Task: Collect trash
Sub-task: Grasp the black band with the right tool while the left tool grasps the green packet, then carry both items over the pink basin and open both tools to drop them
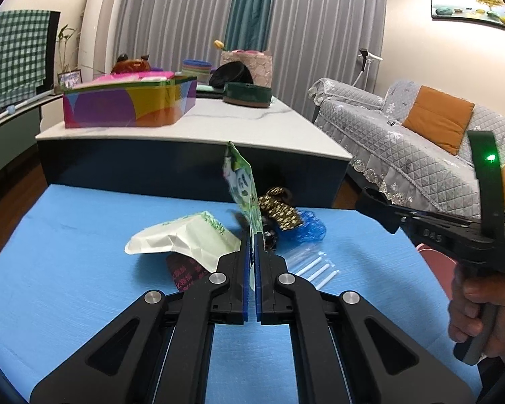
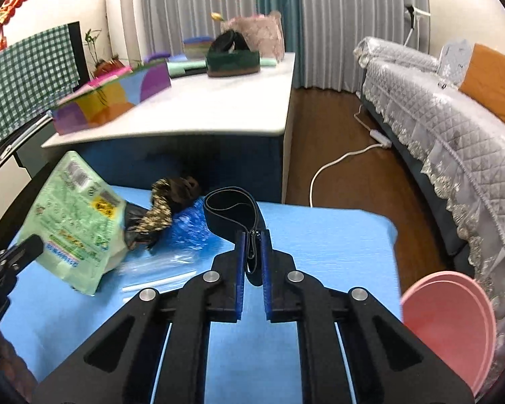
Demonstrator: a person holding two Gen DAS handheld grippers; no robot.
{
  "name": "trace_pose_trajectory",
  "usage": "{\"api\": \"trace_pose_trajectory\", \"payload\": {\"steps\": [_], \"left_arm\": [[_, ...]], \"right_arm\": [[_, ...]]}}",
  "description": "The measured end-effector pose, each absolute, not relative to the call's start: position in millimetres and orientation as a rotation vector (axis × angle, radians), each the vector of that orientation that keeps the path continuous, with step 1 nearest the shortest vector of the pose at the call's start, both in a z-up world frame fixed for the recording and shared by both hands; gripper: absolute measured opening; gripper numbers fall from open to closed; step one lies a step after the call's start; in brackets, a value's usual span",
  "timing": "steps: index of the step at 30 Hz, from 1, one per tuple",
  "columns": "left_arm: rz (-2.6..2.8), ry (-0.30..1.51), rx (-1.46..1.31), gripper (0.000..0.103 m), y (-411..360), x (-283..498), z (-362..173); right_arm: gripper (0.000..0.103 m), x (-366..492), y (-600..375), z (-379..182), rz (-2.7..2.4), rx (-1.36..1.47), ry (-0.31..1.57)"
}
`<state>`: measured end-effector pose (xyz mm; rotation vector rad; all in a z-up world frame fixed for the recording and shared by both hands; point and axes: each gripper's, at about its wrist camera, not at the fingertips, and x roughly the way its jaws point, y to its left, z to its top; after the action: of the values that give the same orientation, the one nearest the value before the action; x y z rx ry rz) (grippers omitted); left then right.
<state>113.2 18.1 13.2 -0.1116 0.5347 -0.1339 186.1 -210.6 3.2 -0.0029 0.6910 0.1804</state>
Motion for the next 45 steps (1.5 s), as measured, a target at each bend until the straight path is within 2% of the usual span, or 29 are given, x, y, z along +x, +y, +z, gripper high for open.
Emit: {"api": "trace_pose_trajectory", "payload": {"steps": [20, 28, 45], "left_arm": [[-0.195, 0.484, -0.049, 0.002, -0.9, 64.4, 45.1], [-0.215, 0.476, -0.014, 0.002, -12.7, 51.5, 45.3], [-0.312, 0.479, 0.022, 0.002, -65.3, 53.2, 42.7]], "right_arm": [[0.009, 69.8, -241.6, 77.9, 0.150, -0.050, 0.578], [0.009, 57.2, -258.3, 56.5, 0.111, 0.008, 0.580], [0.009, 39.9, -316.0, 62.6, -0.001, 0.038, 0.515]]}}
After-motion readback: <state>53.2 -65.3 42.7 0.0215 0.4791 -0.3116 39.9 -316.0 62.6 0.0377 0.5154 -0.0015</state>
